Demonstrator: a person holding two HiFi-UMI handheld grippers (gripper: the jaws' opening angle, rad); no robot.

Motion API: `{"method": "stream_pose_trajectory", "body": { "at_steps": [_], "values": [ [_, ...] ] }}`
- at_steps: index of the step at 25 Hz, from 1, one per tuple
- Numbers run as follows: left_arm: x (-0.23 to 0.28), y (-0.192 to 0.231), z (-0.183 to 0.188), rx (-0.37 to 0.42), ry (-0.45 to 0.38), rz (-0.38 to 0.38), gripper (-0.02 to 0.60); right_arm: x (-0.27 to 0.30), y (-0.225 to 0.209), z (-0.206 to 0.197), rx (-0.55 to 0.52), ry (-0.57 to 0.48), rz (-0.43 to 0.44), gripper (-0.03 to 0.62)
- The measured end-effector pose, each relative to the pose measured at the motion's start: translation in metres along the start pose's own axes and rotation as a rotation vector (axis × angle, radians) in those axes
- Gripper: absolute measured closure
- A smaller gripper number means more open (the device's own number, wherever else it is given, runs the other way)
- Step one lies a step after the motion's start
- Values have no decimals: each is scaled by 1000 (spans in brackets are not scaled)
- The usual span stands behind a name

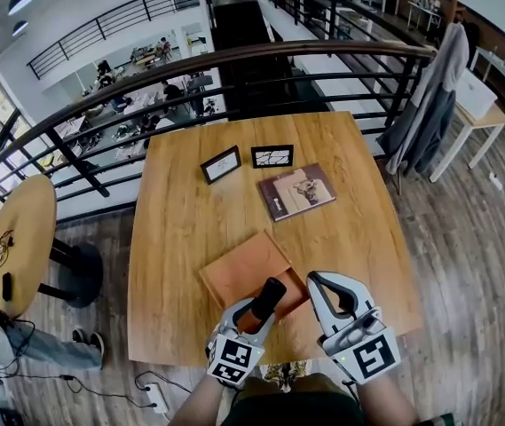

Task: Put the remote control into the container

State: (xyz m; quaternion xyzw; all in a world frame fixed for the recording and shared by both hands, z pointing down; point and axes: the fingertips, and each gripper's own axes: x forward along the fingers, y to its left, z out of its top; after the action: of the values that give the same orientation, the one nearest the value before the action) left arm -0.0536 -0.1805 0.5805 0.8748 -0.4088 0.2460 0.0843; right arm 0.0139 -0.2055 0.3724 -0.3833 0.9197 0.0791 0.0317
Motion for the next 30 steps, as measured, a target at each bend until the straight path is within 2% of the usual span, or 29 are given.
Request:
{"method": "stream_pose_trajectory", "body": {
  "at_steps": [3,8,18,30],
  "values": [
    [7,0,-10,4,45,-8,396,-1,0,-3,7,7,-8,577],
    [21,-3,-29,65,135,-9,396,-1,3,-3,5,6,-7,577],
    [38,-2,-69,18,276,-26,396,-6,4,-3,7,7,-16,577],
    [55,-9,-92,10,412,-90,396,-5,10,1,4,-3,-15,577]
  ]
}}
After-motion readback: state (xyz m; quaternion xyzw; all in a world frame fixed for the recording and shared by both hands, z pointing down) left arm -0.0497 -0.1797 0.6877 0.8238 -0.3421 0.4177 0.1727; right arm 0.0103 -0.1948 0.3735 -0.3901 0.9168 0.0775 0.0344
